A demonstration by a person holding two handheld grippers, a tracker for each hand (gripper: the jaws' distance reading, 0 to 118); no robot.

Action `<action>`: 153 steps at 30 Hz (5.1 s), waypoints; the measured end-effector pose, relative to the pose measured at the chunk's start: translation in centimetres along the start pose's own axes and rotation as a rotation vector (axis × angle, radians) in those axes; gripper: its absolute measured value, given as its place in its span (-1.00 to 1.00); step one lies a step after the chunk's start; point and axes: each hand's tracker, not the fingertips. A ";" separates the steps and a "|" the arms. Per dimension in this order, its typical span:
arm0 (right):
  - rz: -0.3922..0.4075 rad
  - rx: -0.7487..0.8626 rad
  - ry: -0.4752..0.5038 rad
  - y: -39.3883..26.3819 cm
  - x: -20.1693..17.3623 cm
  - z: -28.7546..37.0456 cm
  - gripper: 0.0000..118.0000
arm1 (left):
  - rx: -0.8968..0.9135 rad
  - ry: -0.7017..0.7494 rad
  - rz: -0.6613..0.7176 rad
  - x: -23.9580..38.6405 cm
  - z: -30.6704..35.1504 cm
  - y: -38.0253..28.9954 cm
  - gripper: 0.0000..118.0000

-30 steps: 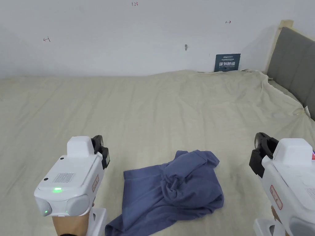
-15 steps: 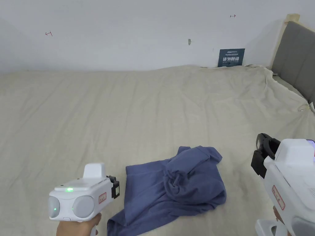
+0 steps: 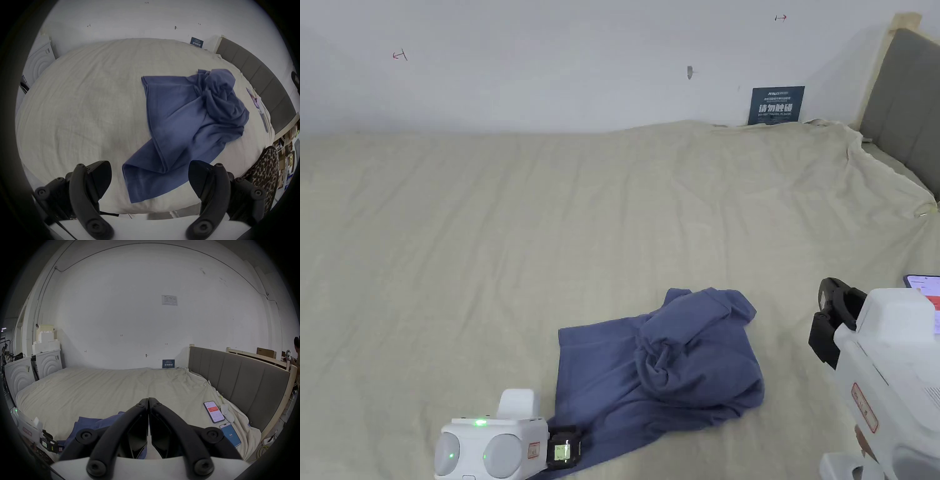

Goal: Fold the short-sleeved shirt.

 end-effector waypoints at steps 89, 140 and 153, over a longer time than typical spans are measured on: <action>-0.204 -0.039 0.041 16.0 12.6 -16.4 -0.96 | 0.607 -0.030 0.121 -9.1 17.0 26.5 -1.00; -0.054 -0.230 -0.048 -1.8 8.0 -18.1 -0.96 | 0.461 0.283 -0.141 -11.6 4.3 15.5 -1.00; -0.097 -0.320 -0.059 -8.5 6.9 -5.3 -0.96 | 0.376 0.234 -0.089 -13.3 7.2 0.6 -1.00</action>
